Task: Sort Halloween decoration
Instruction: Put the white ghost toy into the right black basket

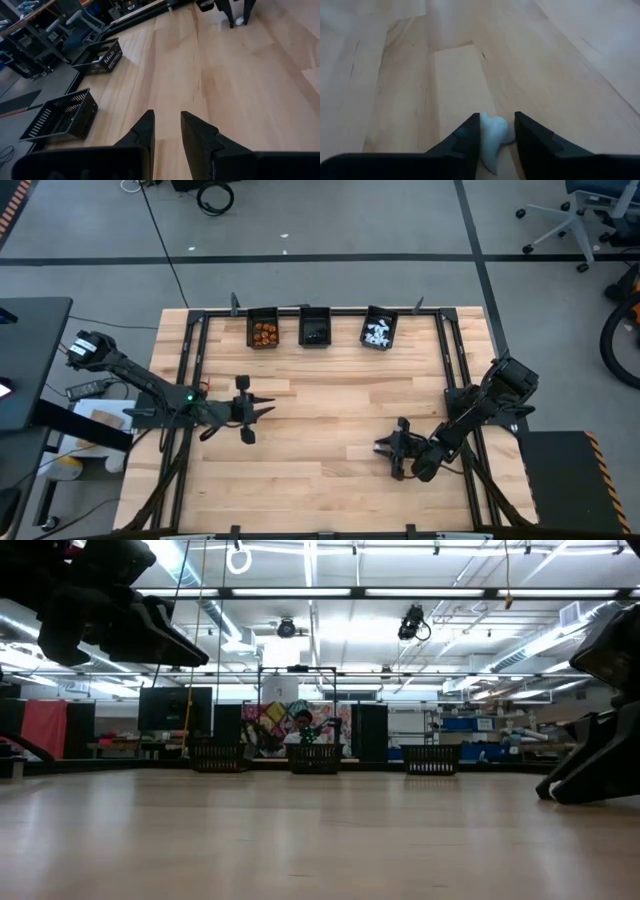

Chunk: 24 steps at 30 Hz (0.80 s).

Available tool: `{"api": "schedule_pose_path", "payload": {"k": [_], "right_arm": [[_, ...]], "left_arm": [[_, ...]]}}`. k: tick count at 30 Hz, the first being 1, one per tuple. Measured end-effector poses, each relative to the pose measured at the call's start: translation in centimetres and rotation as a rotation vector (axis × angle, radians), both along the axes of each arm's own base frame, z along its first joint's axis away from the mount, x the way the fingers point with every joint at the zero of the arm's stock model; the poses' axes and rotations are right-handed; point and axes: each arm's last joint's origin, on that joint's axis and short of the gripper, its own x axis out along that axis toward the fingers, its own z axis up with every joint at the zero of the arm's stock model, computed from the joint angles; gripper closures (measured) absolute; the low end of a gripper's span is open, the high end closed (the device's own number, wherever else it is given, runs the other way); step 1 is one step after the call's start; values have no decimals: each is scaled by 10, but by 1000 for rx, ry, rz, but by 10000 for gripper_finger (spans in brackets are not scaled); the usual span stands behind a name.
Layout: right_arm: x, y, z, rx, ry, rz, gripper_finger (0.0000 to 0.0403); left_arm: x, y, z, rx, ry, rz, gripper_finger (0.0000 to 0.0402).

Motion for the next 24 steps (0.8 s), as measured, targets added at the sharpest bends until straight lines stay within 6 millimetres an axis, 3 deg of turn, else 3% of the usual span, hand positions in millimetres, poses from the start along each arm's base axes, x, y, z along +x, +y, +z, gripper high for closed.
{"api": "schedule_pose_path", "payload": {"k": [7, 19, 24], "right_arm": [[1, 3, 5, 29, -12, 25, 321], [16, -14, 18, 87, 12, 22, 323], [37, -23, 32, 45, -16, 27, 323]], "left_arm": [[0, 0, 0, -6, -2, 2, 329], [0, -1, 0, -25, -5, -2, 329], [-1, -1, -1, -70, -6, 15, 329]]}}
